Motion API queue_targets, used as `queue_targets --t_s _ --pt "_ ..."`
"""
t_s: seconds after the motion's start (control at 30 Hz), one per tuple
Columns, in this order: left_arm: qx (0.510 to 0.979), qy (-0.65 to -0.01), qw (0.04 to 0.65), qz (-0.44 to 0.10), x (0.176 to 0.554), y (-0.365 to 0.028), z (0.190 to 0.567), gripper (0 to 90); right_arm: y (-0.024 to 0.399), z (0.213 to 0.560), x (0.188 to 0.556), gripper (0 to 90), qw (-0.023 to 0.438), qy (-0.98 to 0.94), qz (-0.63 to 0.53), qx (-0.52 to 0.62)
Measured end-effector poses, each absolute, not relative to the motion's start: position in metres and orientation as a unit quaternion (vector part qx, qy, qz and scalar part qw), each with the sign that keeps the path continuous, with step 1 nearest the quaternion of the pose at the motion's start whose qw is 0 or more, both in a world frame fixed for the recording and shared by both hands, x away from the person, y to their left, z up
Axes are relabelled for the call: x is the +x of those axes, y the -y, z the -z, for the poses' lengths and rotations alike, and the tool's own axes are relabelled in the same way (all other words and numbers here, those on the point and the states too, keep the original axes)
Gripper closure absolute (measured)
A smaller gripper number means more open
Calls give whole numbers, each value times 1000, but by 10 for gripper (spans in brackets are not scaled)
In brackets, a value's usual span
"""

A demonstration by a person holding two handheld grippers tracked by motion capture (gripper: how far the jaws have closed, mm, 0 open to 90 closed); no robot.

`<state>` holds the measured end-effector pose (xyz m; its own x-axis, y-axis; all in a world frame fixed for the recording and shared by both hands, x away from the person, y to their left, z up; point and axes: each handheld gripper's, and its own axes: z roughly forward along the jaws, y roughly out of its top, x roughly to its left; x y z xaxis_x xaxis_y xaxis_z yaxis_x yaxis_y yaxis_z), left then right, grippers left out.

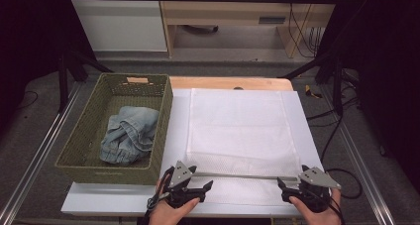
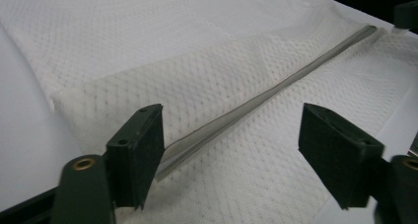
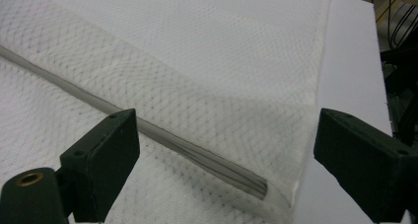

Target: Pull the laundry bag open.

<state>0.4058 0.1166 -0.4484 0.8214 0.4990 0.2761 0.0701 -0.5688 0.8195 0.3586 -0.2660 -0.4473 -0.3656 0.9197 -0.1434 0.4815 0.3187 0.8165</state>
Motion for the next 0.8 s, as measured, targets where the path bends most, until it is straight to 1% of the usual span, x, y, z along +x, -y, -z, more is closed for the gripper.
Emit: queue_targets --t_s 0.07,0.2,0.33,0.43,0.57,0.67,0.73,0.8 --pt "850 -163 432 -254 404 -116 447 164 260 449 361 101 307 -752 -347 469" --pt "848 -163 441 -245 399 -116 446 109 248 450 370 112 272 -765 -345 470" --pt "843 -168 450 -242 396 -116 445 94 231 442 381 117 253 -799 -332 432" --pt "847 -155 444 -249 393 -116 443 86 217 434 391 116 234 -826 -320 400" --pt "843 -168 446 -250 388 -117 444 86 198 421 402 133 221 -854 -308 357" --pt "848 -163 432 -259 390 -117 445 86 185 413 409 145 213 -870 -298 330" --pt "853 -167 411 -273 388 -117 445 88 177 410 411 152 211 -878 -293 313" --pt "853 -169 408 -277 387 -115 446 91 170 407 410 164 211 -886 -289 296"
